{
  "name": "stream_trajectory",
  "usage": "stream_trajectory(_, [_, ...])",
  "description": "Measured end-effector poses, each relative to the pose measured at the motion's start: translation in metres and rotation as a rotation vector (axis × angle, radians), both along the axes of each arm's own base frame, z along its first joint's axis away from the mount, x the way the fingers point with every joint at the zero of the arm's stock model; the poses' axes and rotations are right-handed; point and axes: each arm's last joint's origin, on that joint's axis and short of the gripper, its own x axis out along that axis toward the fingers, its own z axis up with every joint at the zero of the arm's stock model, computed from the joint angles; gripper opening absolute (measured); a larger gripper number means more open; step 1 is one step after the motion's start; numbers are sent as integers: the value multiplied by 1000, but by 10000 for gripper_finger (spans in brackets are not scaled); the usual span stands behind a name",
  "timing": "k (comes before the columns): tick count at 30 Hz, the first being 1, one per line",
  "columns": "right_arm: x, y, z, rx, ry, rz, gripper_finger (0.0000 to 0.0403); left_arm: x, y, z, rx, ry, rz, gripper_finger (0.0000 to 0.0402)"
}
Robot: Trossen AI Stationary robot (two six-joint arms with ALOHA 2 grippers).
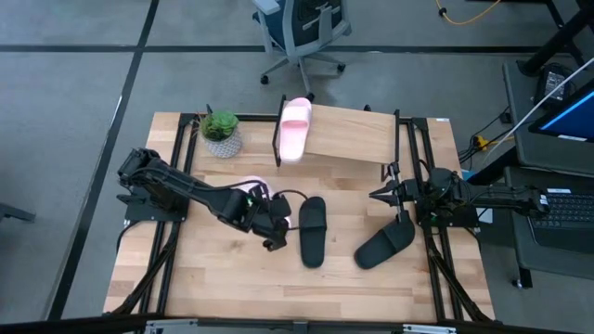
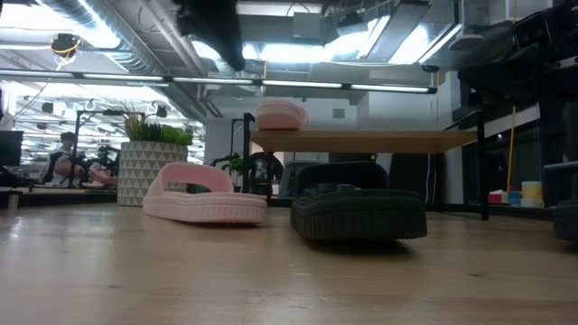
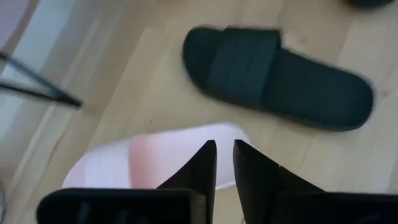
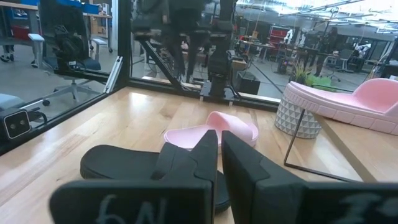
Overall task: Pick and place slides into the shelf
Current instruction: Put the pink slide on the shelf
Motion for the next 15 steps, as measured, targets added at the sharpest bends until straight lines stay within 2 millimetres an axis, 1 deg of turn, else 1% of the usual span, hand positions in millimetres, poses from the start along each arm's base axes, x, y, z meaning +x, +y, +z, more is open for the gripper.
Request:
stream_trajectory(2, [0,0,0,-2,-6,0,26,6,-5,-1,19,27,-28,38])
stream_trajectory(5, [0,0,1,-24,-13,-1,26,22,-12,-4,53,67,-63,30])
stream_trajectory(8, [0,0,1,-26,-17,-2,26,30,-15,-10,78,116,-47,25])
stream_trajectory(15, [0,0,2,-24,-22,-9,26,28,-14,-12,57,122,49,24])
